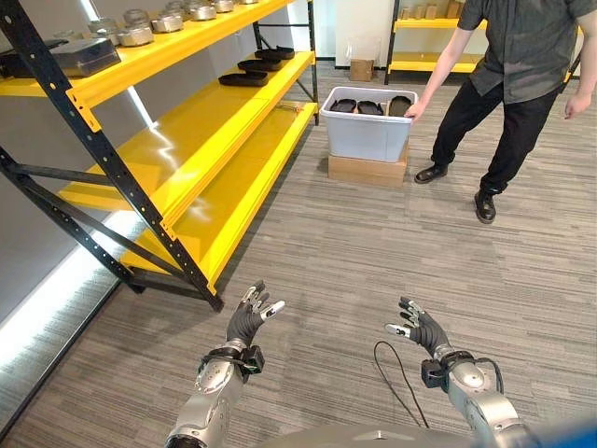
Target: Move parts from the plastic box to the shelf.
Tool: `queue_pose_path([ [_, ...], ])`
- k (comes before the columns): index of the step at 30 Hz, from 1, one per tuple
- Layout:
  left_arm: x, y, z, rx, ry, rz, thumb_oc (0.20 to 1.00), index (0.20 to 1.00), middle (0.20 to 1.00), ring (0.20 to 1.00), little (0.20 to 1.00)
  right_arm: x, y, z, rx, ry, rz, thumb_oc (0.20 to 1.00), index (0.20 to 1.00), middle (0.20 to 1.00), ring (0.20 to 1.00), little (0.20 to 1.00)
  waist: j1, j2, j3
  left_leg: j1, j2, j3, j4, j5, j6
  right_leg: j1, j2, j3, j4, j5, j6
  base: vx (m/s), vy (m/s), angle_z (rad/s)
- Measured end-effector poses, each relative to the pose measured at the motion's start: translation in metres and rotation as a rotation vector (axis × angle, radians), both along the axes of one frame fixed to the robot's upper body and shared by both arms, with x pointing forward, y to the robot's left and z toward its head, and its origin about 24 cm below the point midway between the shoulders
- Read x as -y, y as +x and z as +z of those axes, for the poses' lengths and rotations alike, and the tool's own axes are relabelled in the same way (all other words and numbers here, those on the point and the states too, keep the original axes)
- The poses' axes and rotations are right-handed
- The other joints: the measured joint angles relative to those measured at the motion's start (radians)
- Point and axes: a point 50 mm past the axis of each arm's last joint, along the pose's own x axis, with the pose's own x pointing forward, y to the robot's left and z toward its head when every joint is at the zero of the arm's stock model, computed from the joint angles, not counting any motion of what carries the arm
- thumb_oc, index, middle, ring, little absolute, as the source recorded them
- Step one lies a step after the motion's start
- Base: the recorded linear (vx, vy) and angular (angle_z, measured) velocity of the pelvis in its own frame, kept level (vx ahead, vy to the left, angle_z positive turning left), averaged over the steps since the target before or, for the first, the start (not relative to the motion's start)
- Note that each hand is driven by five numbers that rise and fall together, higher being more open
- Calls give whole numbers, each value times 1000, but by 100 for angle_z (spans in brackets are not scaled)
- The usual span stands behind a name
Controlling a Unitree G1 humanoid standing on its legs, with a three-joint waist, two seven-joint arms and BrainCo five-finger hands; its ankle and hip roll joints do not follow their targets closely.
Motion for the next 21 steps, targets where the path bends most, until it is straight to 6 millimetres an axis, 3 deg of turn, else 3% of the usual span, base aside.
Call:
queue_pose_path([
  [21, 0, 0, 0, -2, 1, 0, 1000, 1000, 1000, 1000, 1000, 0, 0, 0, 0, 0, 0, 1000, 1000, 1000, 1000, 1000, 0, 1, 3, 0, 0, -1, 0, 0, -1, 0, 0, 0, 2, 0, 0, 0, 0, 0],
])
